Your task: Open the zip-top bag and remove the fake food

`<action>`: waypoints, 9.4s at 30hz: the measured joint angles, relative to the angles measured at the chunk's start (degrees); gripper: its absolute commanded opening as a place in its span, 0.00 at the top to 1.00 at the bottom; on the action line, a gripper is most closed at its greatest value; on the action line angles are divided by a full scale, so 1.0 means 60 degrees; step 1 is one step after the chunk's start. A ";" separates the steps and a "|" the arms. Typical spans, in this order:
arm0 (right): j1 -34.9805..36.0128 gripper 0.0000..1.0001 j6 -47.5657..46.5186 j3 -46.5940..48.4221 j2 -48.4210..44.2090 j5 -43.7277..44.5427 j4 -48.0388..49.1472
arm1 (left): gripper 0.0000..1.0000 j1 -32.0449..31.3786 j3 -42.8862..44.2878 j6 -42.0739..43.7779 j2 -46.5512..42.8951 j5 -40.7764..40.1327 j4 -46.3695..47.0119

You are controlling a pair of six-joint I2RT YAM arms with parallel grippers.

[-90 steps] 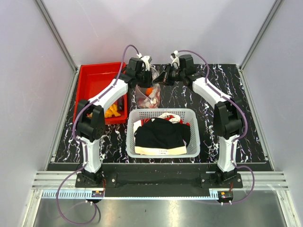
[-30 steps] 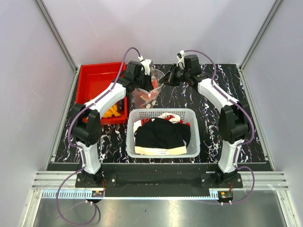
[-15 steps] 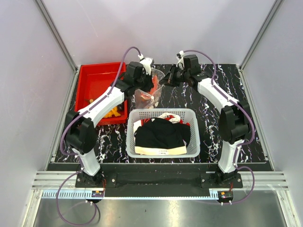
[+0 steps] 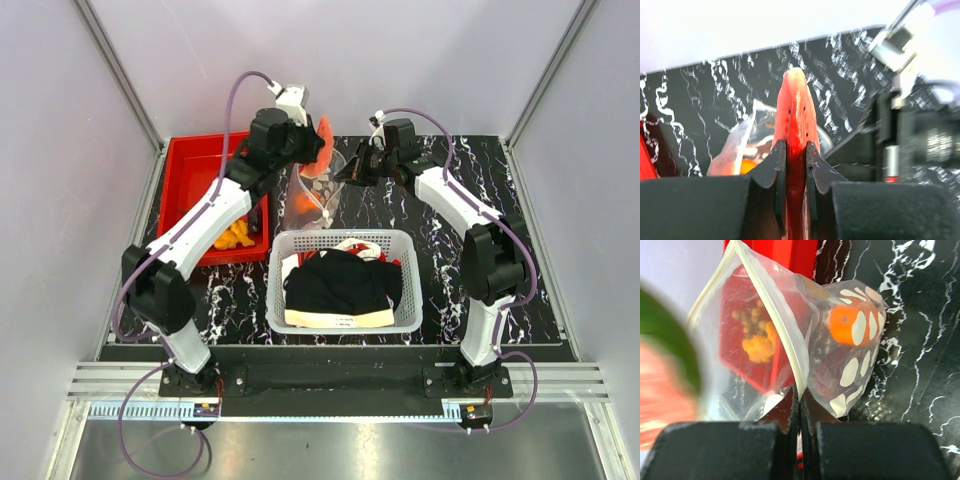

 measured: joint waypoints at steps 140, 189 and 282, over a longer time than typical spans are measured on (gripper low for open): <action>-0.0321 1.00 0.1224 0.1734 0.2437 -0.0452 0.1315 | 0.55 0.0885 0.1395 -0.0863 0.5166 0.1497 -0.1701; -0.0284 1.00 0.0011 0.0331 0.1031 -0.0335 0.1304 | 1.00 0.1679 -0.0863 -0.6790 0.2106 0.5278 0.5741; 0.0393 1.00 0.0521 0.1402 0.0627 0.0321 -0.0200 | 0.91 -0.0248 0.1545 -0.0382 0.2091 -0.1676 -0.1880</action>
